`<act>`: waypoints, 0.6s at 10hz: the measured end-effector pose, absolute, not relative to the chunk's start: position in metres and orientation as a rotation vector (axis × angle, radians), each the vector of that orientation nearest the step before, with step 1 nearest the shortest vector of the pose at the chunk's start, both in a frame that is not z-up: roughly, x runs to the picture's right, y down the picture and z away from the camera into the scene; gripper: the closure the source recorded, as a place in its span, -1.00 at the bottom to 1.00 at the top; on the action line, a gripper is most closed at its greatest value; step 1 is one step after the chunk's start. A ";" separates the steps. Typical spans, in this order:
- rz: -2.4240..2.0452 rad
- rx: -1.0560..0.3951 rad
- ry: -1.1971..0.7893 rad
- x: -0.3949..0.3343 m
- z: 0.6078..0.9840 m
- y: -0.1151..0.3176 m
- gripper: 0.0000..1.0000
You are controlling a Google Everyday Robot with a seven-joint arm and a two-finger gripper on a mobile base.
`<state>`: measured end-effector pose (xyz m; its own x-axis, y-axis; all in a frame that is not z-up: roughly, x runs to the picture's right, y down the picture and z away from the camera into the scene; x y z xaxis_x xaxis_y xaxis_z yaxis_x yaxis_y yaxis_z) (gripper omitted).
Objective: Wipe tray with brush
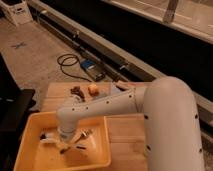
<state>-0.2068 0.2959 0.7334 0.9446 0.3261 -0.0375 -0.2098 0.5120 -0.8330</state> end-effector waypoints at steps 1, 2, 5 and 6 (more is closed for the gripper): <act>0.320 -1.002 -0.134 -0.206 0.727 0.309 1.00; 0.325 -1.012 -0.134 -0.202 0.723 0.317 1.00; 0.371 -1.017 -0.094 -0.171 0.718 0.324 1.00; 0.387 -1.007 -0.080 -0.161 0.721 0.318 1.00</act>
